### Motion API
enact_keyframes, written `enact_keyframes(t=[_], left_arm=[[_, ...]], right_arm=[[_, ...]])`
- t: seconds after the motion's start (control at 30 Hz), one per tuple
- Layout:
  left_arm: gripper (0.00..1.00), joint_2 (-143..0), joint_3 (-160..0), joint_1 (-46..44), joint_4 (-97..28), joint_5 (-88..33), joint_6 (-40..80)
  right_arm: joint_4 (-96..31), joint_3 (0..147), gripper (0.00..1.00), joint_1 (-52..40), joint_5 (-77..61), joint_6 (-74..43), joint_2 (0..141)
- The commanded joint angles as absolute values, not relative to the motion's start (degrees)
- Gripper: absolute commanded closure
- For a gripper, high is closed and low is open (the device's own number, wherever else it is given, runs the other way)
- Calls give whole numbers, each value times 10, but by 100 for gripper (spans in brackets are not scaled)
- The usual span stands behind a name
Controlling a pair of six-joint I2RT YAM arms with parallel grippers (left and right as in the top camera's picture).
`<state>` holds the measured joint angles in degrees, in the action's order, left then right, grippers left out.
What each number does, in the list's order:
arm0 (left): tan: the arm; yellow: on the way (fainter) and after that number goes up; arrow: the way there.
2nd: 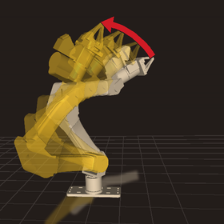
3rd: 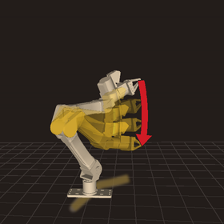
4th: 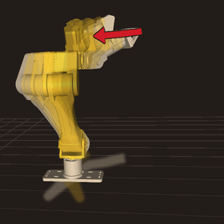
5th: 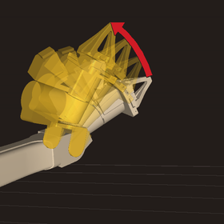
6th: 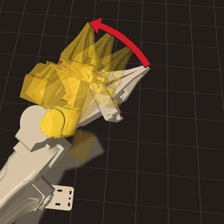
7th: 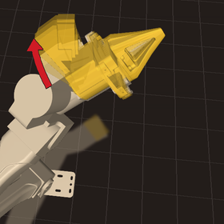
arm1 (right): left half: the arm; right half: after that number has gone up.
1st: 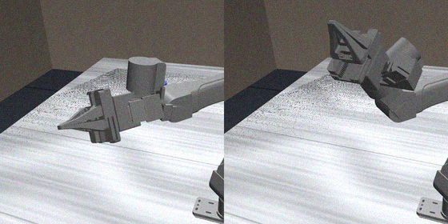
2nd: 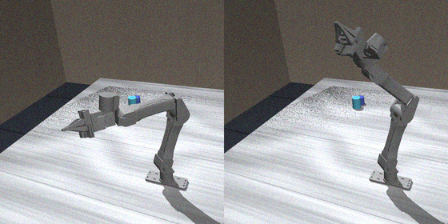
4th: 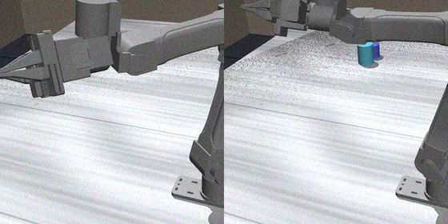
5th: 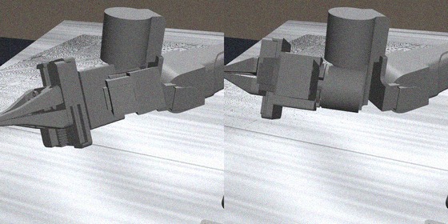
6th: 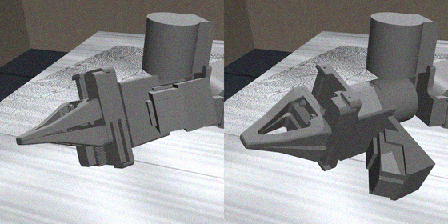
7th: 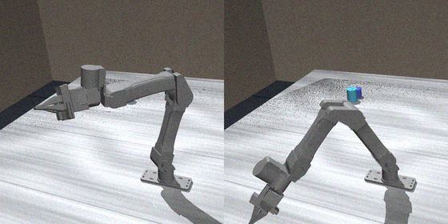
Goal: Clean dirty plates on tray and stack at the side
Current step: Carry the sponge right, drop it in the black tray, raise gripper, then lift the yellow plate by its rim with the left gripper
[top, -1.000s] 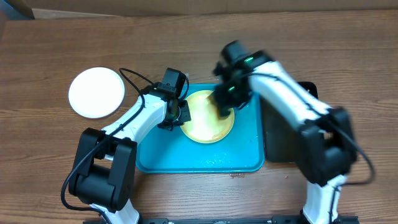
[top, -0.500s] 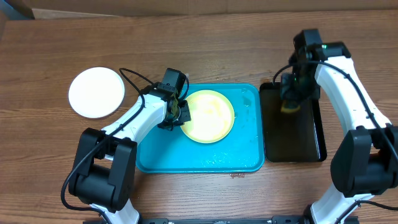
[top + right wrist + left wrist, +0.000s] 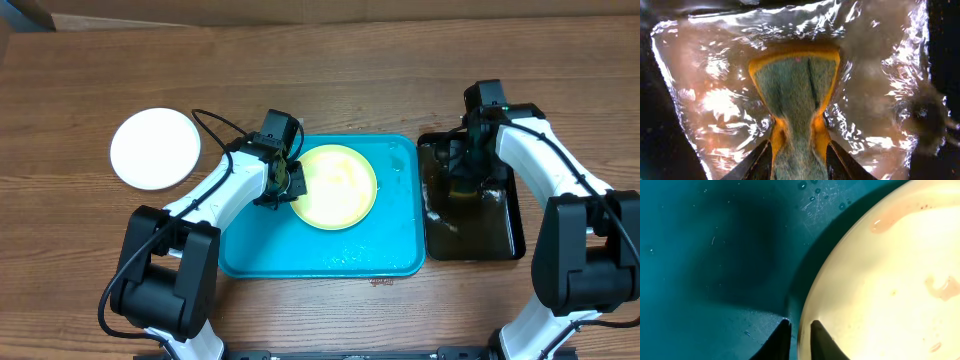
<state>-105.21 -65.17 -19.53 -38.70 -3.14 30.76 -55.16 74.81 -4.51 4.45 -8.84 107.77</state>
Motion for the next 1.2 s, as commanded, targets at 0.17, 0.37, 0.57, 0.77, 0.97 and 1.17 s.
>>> enact_keyframes(t=[0.17, 0.37, 0.57, 0.77, 0.97, 1.17], left_arm=[[72, -1038, -649, -199, -405, -24, 298], [73, -1038, -640, -199, -405, -24, 298], [77, -1038, -616, -199, -380, -24, 298], [86, -1038, -616, -199, -378, -26, 298], [96, -1037, -673, -199, -419, -2, 257], [96, -1037, -783, -199, -514, 62, 243]], right_arm=[[-580, 875, 32, -1, 42, -104, 1076], [-557, 874, 27, 79, 35, -139, 1076], [-559, 874, 0, 140, -11, -140, 1076], [-558, 874, 0, 155, -12, -140, 1076], [-558, 874, 0, 155, -12, -139, 1076], [-558, 874, 0, 155, -12, -140, 1076]])
